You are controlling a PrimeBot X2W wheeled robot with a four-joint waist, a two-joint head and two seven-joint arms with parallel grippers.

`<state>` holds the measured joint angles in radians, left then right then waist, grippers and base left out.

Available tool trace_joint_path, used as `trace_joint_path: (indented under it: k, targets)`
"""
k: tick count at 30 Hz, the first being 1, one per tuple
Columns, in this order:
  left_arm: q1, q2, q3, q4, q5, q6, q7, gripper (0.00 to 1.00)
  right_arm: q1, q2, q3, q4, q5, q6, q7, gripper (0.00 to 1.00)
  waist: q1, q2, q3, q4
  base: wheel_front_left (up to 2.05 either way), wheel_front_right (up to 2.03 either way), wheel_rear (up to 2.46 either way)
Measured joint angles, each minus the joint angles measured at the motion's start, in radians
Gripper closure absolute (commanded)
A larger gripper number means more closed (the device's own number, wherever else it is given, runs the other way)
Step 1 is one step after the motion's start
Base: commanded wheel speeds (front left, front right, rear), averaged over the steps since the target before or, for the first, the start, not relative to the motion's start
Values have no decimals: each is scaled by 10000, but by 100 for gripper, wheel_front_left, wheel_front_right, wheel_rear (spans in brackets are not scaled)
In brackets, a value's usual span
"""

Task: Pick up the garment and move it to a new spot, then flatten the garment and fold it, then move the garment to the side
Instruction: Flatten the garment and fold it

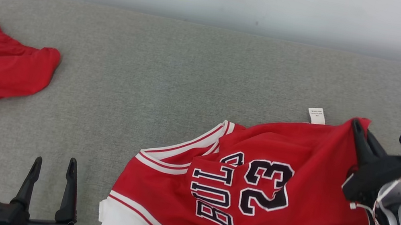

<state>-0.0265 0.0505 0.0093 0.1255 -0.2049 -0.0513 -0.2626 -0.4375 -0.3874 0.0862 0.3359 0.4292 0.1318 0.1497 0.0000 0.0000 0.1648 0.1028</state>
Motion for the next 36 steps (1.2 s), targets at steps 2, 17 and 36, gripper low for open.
trace_joint_path:
  k: [2,17,36]
  targets:
    - [-26,4,-27,35,-2,-8,0,0,-484,29,92,487,0,0,-25,100,0,0,46,96,0,0,0]
    - [-295,2,-428,280,-184,-2,0,0,-3109,280,1055,5241,-525,2,-1873,98,1,0,240,798,0,0,0]
    - [250,4,414,282,121,-171,0,0,-2618,-261,1893,4878,447,2,-3992,0,-1,0,-649,-37,0,0,0]
